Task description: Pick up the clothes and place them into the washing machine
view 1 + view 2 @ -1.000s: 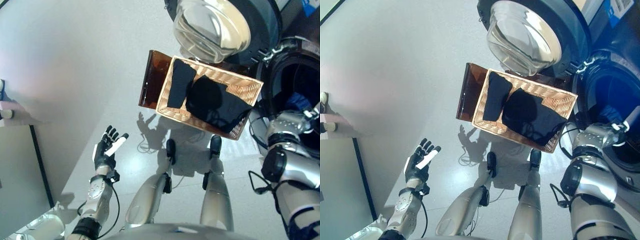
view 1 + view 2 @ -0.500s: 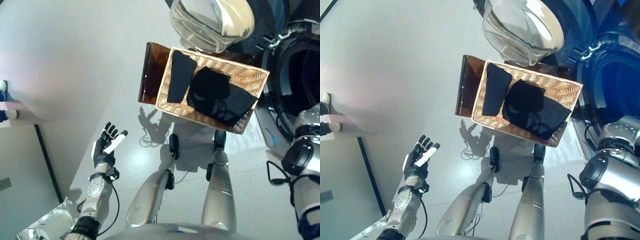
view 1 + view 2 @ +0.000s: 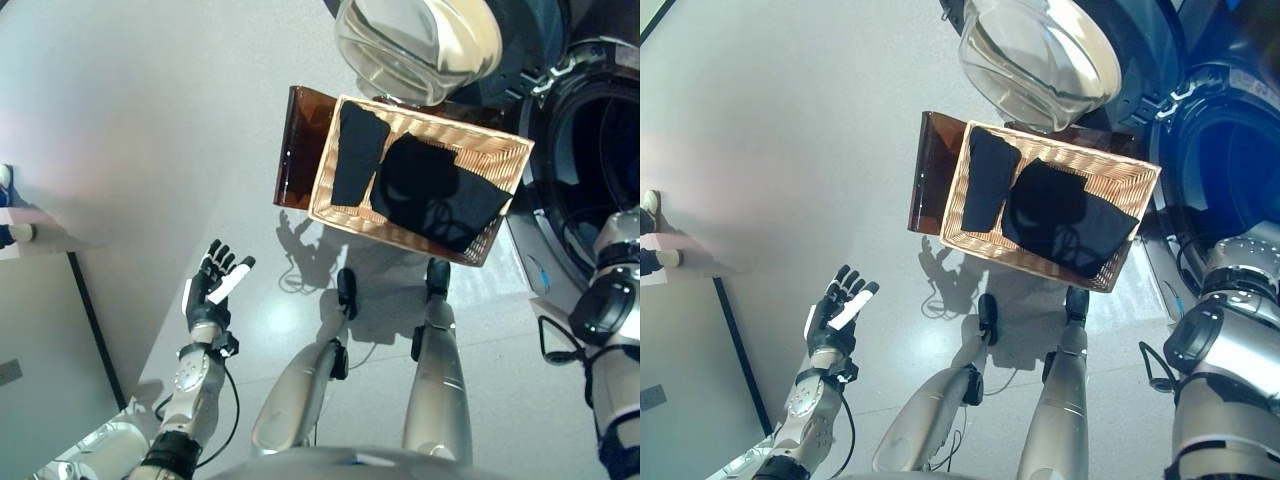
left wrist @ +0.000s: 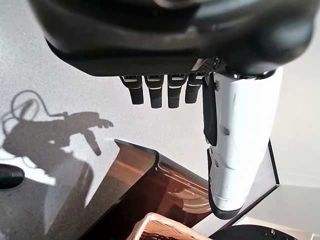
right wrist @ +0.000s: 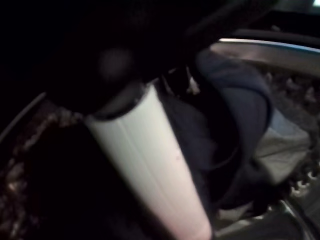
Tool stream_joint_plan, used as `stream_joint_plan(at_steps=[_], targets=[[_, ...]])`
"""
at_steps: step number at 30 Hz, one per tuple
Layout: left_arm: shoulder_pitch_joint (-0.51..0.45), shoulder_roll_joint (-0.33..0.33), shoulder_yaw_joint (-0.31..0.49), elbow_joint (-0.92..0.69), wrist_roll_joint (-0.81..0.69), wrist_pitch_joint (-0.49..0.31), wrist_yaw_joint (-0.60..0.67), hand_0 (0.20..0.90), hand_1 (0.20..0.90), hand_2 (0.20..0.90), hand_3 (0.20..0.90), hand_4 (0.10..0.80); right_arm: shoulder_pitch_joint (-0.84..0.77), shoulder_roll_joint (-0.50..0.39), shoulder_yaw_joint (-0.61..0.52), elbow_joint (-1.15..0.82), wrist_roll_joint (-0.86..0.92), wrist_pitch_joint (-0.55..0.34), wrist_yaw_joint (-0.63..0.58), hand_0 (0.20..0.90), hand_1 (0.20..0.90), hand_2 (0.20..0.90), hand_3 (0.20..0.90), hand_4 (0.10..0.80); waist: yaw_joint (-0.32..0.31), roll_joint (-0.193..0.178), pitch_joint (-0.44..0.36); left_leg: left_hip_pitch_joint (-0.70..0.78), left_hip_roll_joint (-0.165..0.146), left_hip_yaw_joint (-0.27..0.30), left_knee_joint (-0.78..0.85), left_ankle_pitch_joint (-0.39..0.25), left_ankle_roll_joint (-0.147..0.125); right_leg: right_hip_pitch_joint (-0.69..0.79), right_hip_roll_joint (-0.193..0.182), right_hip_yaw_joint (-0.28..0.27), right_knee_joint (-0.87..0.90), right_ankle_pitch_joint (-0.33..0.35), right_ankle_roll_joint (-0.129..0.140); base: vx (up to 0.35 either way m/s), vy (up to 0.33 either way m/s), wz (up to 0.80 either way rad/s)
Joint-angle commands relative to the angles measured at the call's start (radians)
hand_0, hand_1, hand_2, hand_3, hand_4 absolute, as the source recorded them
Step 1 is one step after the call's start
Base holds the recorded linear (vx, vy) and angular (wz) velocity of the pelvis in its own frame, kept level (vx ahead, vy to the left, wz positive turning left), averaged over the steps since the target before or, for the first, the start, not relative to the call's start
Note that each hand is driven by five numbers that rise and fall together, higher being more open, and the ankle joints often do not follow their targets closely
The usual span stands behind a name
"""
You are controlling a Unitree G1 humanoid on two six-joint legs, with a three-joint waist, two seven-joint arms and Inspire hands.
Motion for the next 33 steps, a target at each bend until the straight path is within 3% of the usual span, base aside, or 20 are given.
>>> stream_joint_plan(at_steps=[1,9,21,33], targets=[[0.048,0.078,0.077,-0.046,-0.027,-0.076,0.025,0.900,0.900,0.900,0.900,0.800,0.013,-0.091,0.117,-0.039,-0.104,-0.048,0.012,0.900,0.900,0.900,0.900,0.800,-0.007,-0.017,-0.064,0.003,0.015,0.006,0.034,-0.052,-0.114,0.068,0.004,-0.022,-0.032,-0.044,-0.008,-0.010,0.002,0.04],[0.042,0.079,0.085,-0.034,-0.035,-0.076,0.011,0.900,0.900,0.900,0.900,0.800,0.080,-0.017,0.148,-0.008,-0.152,0.025,0.061,0.900,0.900,0.900,0.900,0.800,-0.011,-0.039,-0.060,0.005,0.015,0.010,0.073,-0.069,-0.110,0.091,0.000,-0.030,-0.037,-0.038,-0.008,-0.005,0.001,0.01],[0.020,0.062,0.125,0.009,-0.031,-0.089,0.004,0.900,0.900,0.900,0.900,0.800,0.243,0.223,0.200,-0.061,-0.280,0.077,0.118,0.900,0.900,0.900,0.900,0.800,-0.029,-0.111,-0.067,0.015,0.021,0.012,0.110,-0.095,-0.103,0.162,0.011,-0.040,-0.104,-0.002,-0.003,-0.009,-0.002,-0.04],[0.011,0.048,0.176,0.072,0.006,-0.095,0.001,0.900,0.900,0.900,0.900,0.800,0.453,0.350,0.321,-0.159,-0.515,0.140,0.171,0.900,0.900,0.900,0.900,0.800,-0.050,-0.187,-0.079,0.076,0.029,0.000,0.120,-0.107,-0.100,0.262,0.017,-0.064,-0.145,0.008,-0.003,0.007,-0.005,0.02]])
